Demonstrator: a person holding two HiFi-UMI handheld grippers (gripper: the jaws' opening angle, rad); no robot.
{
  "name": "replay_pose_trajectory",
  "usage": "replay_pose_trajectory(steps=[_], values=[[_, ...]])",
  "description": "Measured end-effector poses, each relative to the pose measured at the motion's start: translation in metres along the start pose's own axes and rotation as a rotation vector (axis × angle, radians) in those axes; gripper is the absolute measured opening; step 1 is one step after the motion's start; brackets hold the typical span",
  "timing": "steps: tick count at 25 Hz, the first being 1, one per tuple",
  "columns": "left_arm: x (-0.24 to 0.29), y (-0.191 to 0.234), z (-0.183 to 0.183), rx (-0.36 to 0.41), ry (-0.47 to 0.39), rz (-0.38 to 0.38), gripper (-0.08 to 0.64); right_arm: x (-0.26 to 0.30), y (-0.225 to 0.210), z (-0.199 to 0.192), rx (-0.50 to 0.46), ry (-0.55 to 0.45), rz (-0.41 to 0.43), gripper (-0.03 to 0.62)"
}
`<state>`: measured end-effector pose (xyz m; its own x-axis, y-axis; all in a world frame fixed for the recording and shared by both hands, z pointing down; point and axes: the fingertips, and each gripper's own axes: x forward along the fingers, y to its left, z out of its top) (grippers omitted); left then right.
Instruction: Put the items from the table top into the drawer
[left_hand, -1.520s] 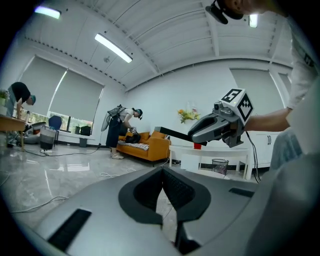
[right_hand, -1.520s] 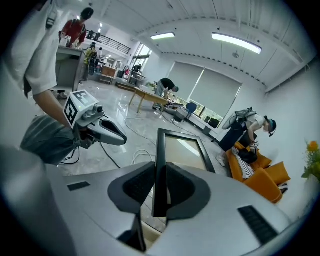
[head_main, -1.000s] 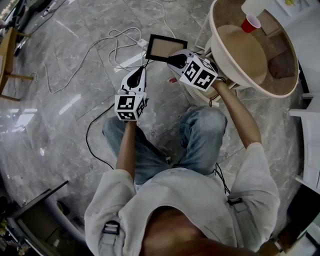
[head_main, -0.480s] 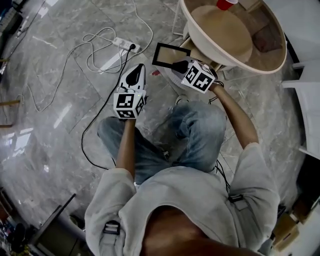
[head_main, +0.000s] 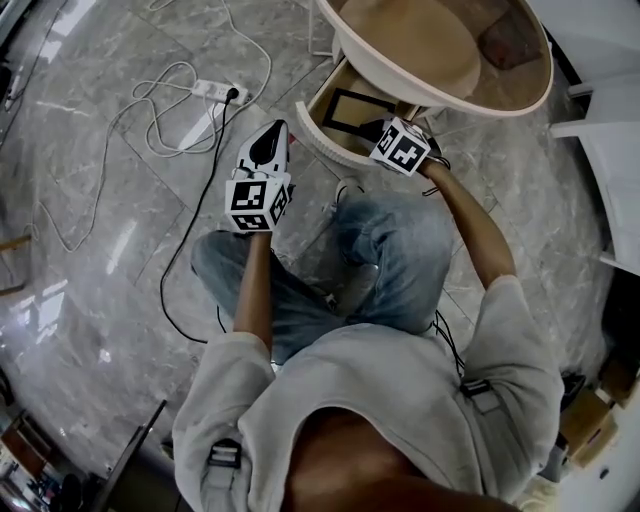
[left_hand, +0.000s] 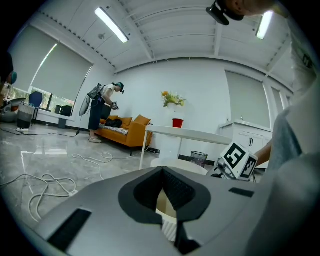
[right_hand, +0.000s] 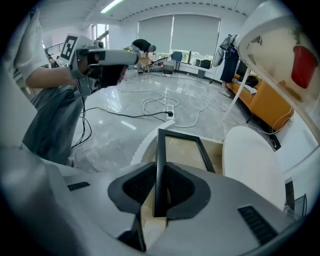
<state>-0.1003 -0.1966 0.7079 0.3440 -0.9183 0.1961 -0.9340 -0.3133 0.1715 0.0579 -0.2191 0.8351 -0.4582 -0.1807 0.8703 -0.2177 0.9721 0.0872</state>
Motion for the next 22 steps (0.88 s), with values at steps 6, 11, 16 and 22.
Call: replay_pose_trajectory(steps=[6,11,16,22], values=[[0.008,0.004,-0.004,0.001,0.014,0.004,0.015,0.036,-0.012,-0.022,-0.001,0.081,0.031,0.086],[0.009,0.013,-0.010,-0.003,0.028,0.026,0.015,0.068,-0.030,-0.034,0.024,0.137,0.036,0.086],[0.010,0.025,-0.016,-0.009,0.043,0.041,0.015,0.089,-0.041,-0.033,0.042,0.176,0.032,0.087],[0.015,0.023,-0.017,-0.003,0.042,0.031,0.015,0.109,-0.041,-0.050,0.065,0.239,0.071,0.086]])
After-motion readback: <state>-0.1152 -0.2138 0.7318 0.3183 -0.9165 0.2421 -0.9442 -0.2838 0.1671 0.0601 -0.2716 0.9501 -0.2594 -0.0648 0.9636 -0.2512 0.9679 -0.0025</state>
